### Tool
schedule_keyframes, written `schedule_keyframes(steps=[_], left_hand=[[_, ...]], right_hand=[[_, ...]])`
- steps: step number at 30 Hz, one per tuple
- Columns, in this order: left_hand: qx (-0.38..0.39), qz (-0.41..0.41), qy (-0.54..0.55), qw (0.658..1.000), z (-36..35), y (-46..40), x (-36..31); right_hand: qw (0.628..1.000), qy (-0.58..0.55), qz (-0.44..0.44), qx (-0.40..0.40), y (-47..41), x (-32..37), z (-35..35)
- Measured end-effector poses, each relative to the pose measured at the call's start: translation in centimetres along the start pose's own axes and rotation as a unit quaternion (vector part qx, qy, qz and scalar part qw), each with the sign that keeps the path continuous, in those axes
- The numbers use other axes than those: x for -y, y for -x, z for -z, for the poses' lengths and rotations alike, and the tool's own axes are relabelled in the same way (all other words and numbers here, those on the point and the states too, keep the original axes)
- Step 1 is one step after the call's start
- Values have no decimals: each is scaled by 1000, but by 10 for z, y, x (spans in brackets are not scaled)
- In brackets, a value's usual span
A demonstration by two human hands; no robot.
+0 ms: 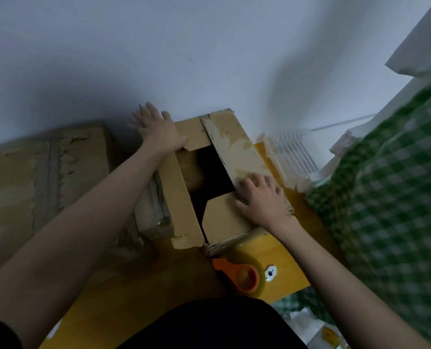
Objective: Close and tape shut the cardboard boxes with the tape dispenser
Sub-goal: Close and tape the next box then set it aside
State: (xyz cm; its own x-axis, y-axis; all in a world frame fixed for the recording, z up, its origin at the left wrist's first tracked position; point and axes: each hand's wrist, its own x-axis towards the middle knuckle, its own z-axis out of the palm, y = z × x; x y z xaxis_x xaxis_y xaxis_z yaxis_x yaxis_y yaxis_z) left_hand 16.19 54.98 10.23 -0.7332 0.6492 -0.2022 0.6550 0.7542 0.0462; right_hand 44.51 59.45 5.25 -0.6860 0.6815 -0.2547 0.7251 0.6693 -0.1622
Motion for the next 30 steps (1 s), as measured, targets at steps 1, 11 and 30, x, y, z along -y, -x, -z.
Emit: schedule_keyframes(steps=[1, 11, 30], left_hand=[[-14, -6, 83, 996, 4, 0, 0], [108, -278, 126, 946, -69, 20, -50], [10, -358, 48, 932, -120, 68, -12]], right_hand=[[1000, -6, -1, 0, -2, -3, -4], [982, -90, 39, -159, 16, -26, -29], [967, -8, -89, 238, 121, -11, -213]])
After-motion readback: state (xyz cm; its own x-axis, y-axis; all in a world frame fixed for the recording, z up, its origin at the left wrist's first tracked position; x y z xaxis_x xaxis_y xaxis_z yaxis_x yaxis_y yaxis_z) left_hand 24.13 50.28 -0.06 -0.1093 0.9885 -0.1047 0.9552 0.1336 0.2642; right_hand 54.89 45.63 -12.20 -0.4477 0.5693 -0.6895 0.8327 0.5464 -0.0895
